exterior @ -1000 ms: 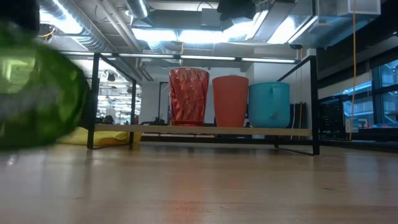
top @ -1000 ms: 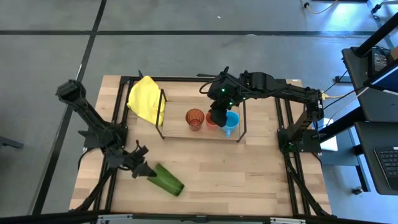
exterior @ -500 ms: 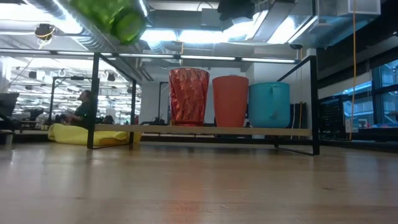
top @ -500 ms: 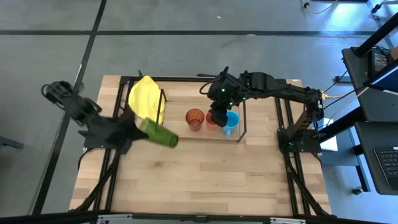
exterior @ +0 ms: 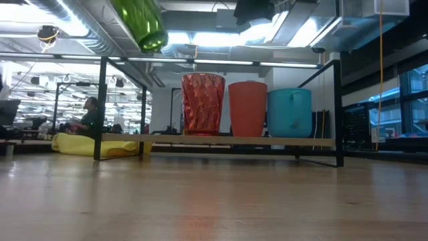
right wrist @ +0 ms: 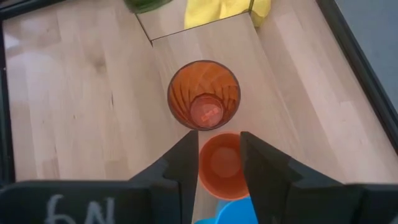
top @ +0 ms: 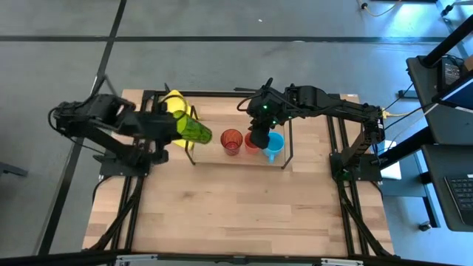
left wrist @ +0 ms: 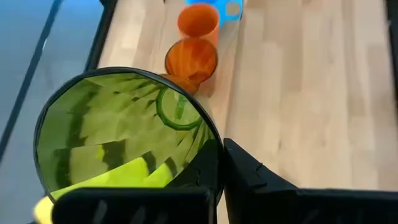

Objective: Stack small to large cups/mugs on shelf
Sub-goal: Put the green cup on the shelf

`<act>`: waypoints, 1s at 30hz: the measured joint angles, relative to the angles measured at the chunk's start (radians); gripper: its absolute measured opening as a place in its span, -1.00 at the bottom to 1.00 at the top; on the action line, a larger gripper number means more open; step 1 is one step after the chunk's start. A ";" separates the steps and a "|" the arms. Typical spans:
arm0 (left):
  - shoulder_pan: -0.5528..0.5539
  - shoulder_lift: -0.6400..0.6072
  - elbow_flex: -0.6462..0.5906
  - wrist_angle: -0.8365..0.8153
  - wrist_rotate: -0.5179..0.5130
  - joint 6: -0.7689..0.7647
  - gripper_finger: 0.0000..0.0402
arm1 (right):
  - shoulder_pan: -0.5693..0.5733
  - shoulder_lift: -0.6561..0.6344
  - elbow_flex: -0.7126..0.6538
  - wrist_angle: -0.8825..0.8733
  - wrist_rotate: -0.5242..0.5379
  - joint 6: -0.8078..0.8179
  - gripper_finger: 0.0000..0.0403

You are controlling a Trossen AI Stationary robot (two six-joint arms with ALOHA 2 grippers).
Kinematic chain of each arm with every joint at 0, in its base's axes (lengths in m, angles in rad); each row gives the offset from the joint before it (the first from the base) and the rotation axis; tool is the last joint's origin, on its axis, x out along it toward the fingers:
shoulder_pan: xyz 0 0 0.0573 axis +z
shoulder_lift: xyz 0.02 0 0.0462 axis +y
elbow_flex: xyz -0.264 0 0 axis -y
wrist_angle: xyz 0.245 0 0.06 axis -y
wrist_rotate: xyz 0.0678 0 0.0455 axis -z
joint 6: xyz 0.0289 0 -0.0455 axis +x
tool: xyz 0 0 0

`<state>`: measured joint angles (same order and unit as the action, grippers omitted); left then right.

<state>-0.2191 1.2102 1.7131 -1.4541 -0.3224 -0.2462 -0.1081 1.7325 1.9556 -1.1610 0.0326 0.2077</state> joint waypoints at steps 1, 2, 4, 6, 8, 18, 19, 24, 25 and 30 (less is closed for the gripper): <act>0.026 0.020 0.018 -0.017 0.020 0.032 -1.00 | 0.000 0.000 0.000 0.000 0.000 0.006 -0.41; 0.051 0.038 0.032 -0.031 0.043 0.064 -1.00 | 0.000 0.000 0.000 0.000 0.001 0.018 -0.41; 0.100 0.072 0.047 -0.043 0.085 0.129 -1.00 | 0.000 0.000 0.000 0.000 0.002 0.034 -0.41; 0.148 0.106 0.055 -0.042 0.105 0.192 -1.00 | 0.000 0.000 0.000 0.000 0.009 0.056 -0.41; 0.189 0.138 0.058 -0.043 0.107 0.236 -1.00 | 0.000 0.000 0.000 0.000 0.031 0.078 -0.41; 0.332 0.258 0.059 -0.099 0.191 0.367 -0.99 | 0.021 0.000 0.000 -0.010 0.063 0.130 -0.41; 0.340 0.269 0.059 -0.093 0.191 0.383 -0.99 | 0.023 0.000 0.000 -0.010 0.075 0.131 -0.41; 0.369 0.318 0.059 -0.048 0.256 0.432 -0.99 | 0.031 0.000 0.000 -0.010 0.126 0.132 -0.41; 0.371 0.327 0.059 -0.045 0.269 0.438 -0.99 | 0.031 0.000 0.000 -0.010 0.126 0.132 -0.41; 0.372 0.368 0.059 -0.046 0.295 0.441 -0.99 | 0.031 0.000 0.000 -0.011 0.126 0.132 -0.41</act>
<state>0.1532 1.5778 1.7721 -1.5005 -0.0276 0.1952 -0.0772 1.7325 1.9556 -1.1717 0.1585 0.3401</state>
